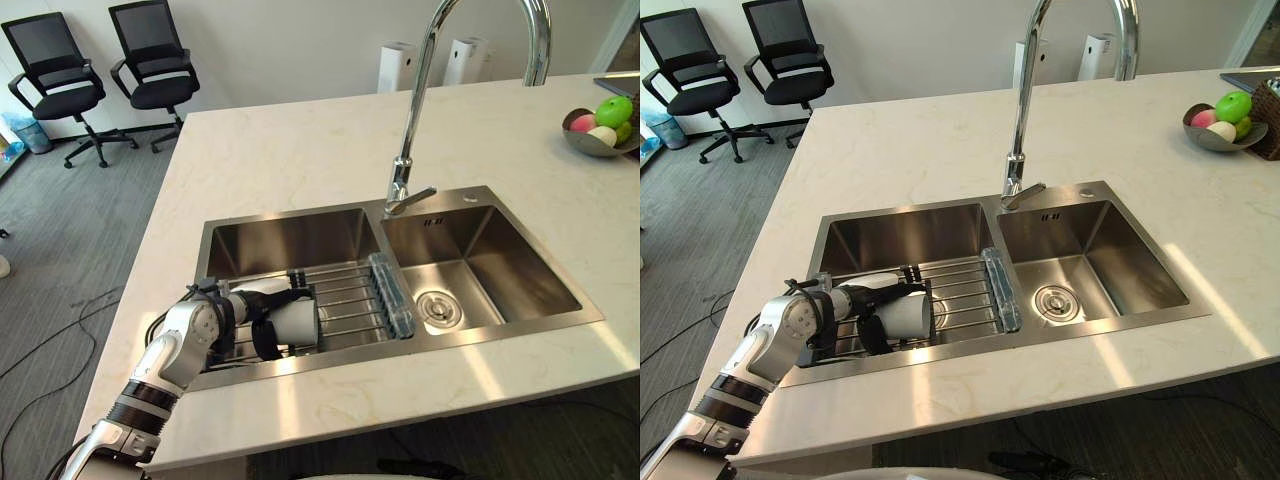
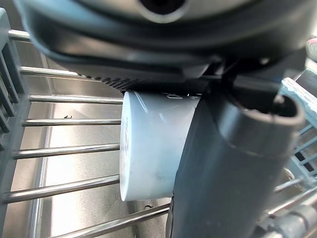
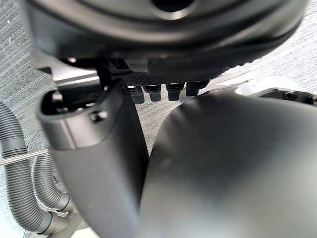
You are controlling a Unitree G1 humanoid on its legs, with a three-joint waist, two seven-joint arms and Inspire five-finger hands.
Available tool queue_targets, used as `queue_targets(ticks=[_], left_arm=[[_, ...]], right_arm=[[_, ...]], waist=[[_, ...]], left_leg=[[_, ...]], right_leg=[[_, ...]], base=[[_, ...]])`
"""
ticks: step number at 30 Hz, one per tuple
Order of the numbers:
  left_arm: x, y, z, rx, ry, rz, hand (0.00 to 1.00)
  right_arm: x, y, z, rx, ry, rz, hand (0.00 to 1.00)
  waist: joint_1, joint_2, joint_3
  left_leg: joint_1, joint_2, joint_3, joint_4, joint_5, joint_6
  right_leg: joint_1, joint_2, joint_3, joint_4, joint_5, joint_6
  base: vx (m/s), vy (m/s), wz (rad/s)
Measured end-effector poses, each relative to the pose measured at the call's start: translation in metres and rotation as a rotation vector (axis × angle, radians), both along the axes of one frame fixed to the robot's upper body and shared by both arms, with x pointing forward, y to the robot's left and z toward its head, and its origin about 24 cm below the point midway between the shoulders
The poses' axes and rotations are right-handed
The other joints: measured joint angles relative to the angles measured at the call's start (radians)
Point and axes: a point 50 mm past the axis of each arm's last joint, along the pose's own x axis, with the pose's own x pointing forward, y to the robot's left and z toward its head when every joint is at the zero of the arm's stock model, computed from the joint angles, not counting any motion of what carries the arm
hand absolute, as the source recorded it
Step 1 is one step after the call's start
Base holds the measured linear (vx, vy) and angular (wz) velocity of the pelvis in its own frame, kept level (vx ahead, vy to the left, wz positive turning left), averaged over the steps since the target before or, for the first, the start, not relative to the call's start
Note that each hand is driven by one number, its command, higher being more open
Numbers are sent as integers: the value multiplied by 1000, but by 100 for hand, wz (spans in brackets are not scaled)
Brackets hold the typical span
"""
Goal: Walk over to the sink, pick up the cup, carry it to the dishwasher, place the cup inside the dishwasher, then close the dishwasher door
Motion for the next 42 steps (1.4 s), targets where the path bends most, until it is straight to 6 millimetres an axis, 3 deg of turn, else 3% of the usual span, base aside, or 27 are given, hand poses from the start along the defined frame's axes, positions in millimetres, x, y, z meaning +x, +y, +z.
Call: queue_targets(ticks=[7,22,26,33,38,42], left_arm=[[8,4,8,-18,-13,56,0],[-7,7,-13,-152,-138,79,0],[-13,10,-18,-276,-132,137,0],[-22,28,-7,-695,-251,398,0],[-34,42,27,-1033,-509,562,0],[-45,49,40,-1194,-630,616,0]], right_arm=[[2,-1,1,-2,-5,12,100],[-1,-2,1,-2,-5,-12,100],[-1,-2,0,-1,-6,-15,100],[-5,1,-1,13,-5,-39,100],[-12,1,-2,20,-8,-69,100],[-16,2,-3,27,-4,-104,100]], waist=[[-9,0,0],[9,-3,2],[15,-4,4],[27,-9,9],[63,-21,17],[74,-24,19]], left_leg=[[0,0,2,0,-4,-2],[-3,-3,-3,0,-4,-1],[-7,-3,-9,0,-4,-1],[-8,-1,-13,0,-3,-2],[-9,-1,-22,0,-1,-2],[-8,-3,-30,0,0,-1]], right_leg=[[0,0,2,-2,0,0],[0,-2,-3,-4,0,0],[0,-2,-9,-7,0,0],[2,-1,-13,-8,0,0],[6,0,-23,-7,0,1],[10,-1,-32,-7,-1,2]], base=[[0,0,0],[0,0,0],[0,0,4],[0,0,1],[-9,-10,4],[-25,-30,8]])
